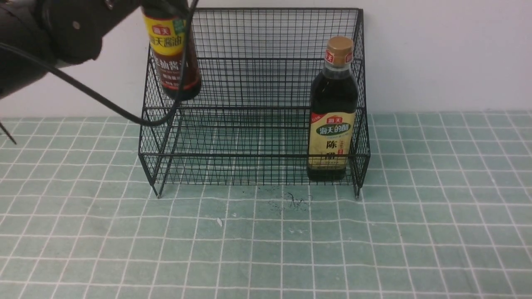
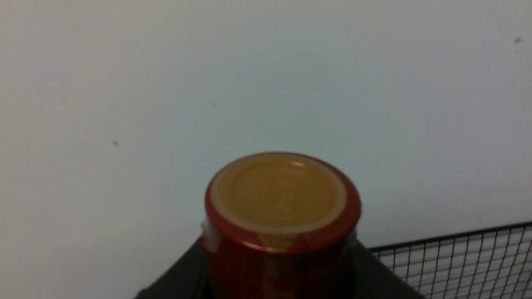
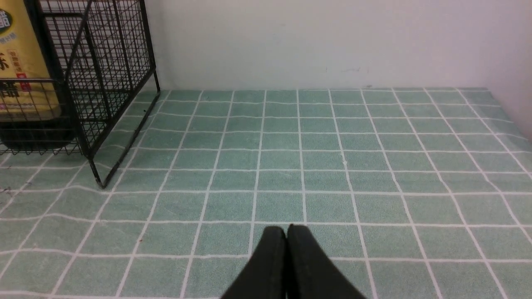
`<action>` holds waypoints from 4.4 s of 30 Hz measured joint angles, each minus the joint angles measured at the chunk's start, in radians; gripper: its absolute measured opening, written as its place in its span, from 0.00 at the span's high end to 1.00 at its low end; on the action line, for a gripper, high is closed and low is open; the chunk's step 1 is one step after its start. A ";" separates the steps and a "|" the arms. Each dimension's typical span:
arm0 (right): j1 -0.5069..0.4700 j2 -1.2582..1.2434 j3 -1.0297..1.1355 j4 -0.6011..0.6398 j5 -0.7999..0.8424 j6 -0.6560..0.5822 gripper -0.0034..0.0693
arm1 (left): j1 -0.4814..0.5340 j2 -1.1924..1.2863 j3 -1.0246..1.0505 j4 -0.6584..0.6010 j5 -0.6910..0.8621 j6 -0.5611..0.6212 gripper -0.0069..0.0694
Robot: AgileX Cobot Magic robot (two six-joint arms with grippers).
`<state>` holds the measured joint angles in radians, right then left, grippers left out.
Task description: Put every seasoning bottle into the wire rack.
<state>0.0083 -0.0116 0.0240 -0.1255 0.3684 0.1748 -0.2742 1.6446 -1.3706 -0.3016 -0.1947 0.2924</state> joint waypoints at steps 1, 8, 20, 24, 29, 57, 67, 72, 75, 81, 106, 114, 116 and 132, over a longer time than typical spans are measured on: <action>0.000 0.000 0.000 0.000 0.000 0.000 0.97 | -0.003 0.011 0.000 0.000 0.000 0.000 0.57; 0.000 0.000 0.000 0.000 0.000 0.000 0.97 | -0.004 0.067 -0.001 0.000 0.000 0.000 0.57; 0.000 0.000 0.000 0.000 0.000 0.000 0.97 | -0.004 0.134 -0.003 -0.057 0.040 0.001 0.57; 0.000 0.000 0.000 0.000 0.000 0.000 0.97 | -0.004 0.172 -0.004 -0.101 0.063 0.002 0.57; 0.000 0.000 0.000 0.000 0.000 0.000 0.97 | -0.004 0.182 -0.009 -0.110 0.073 0.005 0.57; 0.000 0.000 0.000 0.000 0.000 0.000 0.97 | -0.004 -0.173 -0.017 -0.110 0.303 0.209 0.78; 0.000 0.000 0.000 0.000 0.000 0.000 0.97 | -0.004 -0.481 -0.018 -0.145 0.903 0.107 0.92; 0.000 0.000 0.000 0.000 0.000 0.000 0.97 | -0.004 -0.608 -0.018 -0.144 1.049 0.018 0.92; 0.000 0.000 0.000 0.000 0.000 0.000 0.97 | -0.004 -0.684 -0.020 -0.144 1.089 0.005 0.92; 0.000 0.000 0.000 0.000 0.000 0.000 0.97 | -0.004 -0.778 -0.023 -0.157 1.101 0.027 0.92; 0.000 0.000 0.000 0.000 0.000 0.000 0.97 | 0.216 -1.445 0.887 0.316 0.710 -0.303 0.92; 0.000 0.000 0.000 0.000 0.000 0.000 0.97 | 0.264 -1.648 1.376 0.307 0.550 -0.303 0.92; 0.000 0.000 0.000 0.000 0.000 0.000 0.97 | 0.264 -1.654 1.396 0.307 0.569 -0.303 0.92; 0.000 0.000 -0.001 0.000 0.002 0.000 0.97 | 0.264 -1.656 1.397 0.308 0.579 -0.303 0.92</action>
<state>0.0083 -0.0116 0.0231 -0.1255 0.3702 0.1748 -0.0099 -0.0110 0.0261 0.0068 0.3838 -0.0102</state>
